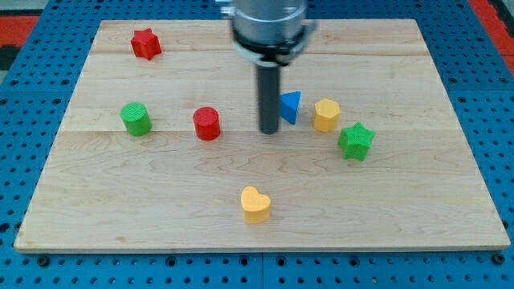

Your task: Move yellow hexagon towards the top right of the board

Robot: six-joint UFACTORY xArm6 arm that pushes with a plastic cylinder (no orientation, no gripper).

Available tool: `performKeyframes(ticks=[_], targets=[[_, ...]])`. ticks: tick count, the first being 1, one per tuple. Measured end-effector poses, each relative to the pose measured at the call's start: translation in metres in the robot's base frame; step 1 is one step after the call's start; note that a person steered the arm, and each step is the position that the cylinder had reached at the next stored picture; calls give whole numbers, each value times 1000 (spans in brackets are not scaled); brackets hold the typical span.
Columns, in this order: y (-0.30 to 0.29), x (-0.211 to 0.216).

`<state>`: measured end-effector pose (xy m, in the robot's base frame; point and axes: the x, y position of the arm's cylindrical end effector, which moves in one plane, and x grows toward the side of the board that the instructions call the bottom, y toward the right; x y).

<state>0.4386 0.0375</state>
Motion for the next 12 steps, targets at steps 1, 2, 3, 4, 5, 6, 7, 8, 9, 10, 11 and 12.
performKeyframes(ticks=[1,2,3,4,5,6,7,8,9,10,11,12], targets=[[64,0],[85,-1],[55,-18],[27,-21],[82,-24],[79,-44],[67,-81],[55,-94],[88,-117],[87,-114],[117,-84],[128,-97]])
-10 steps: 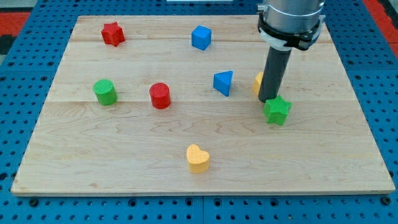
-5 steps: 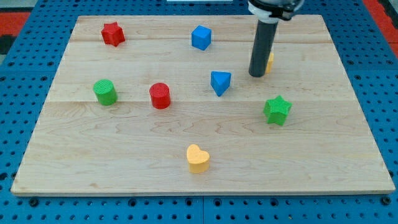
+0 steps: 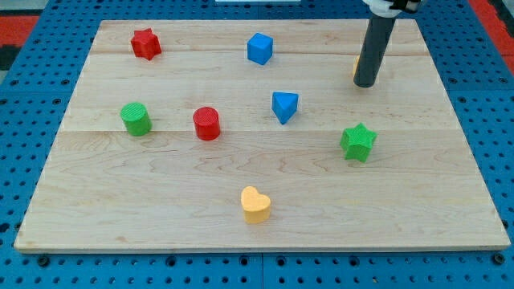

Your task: Move yellow hexagon towards the top right of the board

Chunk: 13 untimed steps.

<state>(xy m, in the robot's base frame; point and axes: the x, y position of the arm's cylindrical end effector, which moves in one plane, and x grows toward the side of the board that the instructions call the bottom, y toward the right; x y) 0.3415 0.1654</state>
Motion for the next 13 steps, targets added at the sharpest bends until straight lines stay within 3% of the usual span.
performKeyframes(ticks=[13], targets=[[-18,-4]])
